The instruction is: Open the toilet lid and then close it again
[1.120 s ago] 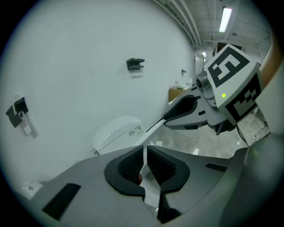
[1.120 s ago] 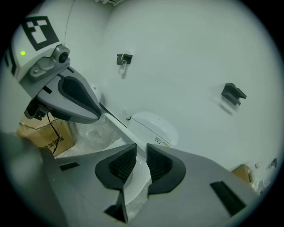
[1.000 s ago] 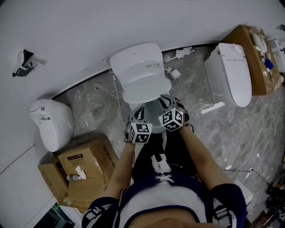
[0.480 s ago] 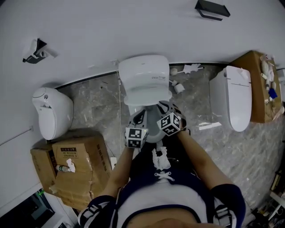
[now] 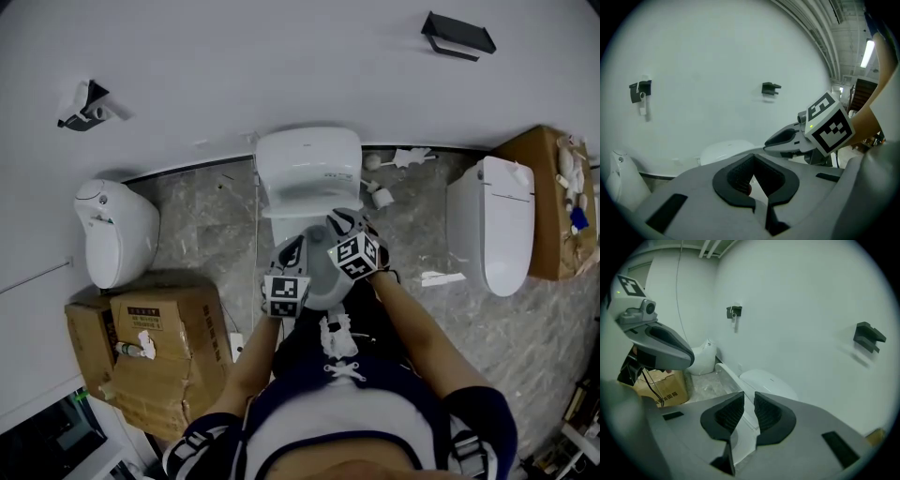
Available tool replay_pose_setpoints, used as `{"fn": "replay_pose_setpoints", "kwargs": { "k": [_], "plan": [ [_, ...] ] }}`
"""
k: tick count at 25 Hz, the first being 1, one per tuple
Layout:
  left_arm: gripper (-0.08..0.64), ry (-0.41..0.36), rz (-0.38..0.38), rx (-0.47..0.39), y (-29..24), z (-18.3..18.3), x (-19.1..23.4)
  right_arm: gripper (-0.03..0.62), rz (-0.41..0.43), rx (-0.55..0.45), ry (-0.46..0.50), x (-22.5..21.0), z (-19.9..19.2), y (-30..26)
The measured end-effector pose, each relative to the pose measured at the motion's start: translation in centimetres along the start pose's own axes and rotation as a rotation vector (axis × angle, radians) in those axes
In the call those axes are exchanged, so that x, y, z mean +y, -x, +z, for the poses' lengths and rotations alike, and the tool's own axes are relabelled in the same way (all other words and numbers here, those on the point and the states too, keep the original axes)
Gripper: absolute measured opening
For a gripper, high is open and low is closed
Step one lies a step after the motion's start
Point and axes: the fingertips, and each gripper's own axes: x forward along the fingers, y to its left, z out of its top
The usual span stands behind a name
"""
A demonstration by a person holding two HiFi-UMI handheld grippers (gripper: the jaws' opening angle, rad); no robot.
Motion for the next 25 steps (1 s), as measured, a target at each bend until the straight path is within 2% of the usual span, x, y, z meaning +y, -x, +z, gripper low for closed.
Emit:
{"fn": "replay_pose_setpoints", "kwargs": {
  "k": [5,10,17,25],
  "plan": [
    [0.008,0.006,0.051,-0.026,0.0,0.8,0.9,0.064,0.025,-0.006,-0.027,-1.4,1.1,-0.9],
    [0.008,0.054,0.062,-0.093,0.1,2.5,1.7,0.064,0.03,-0.009,-0.052,-2.9,1.7,-2.0],
    [0.008,0.114,0.082,-0.145,0.1,5.2,2.1,0.064,0.019,-0.001,-0.095,-5.6,2.9,-4.0],
    [0.008,0.115,0.101,-0.124,0.1,4.9,3.3,0.064,0.009,0.004,-0.132,-8.3,4.2,-6.2]
  ]
}}
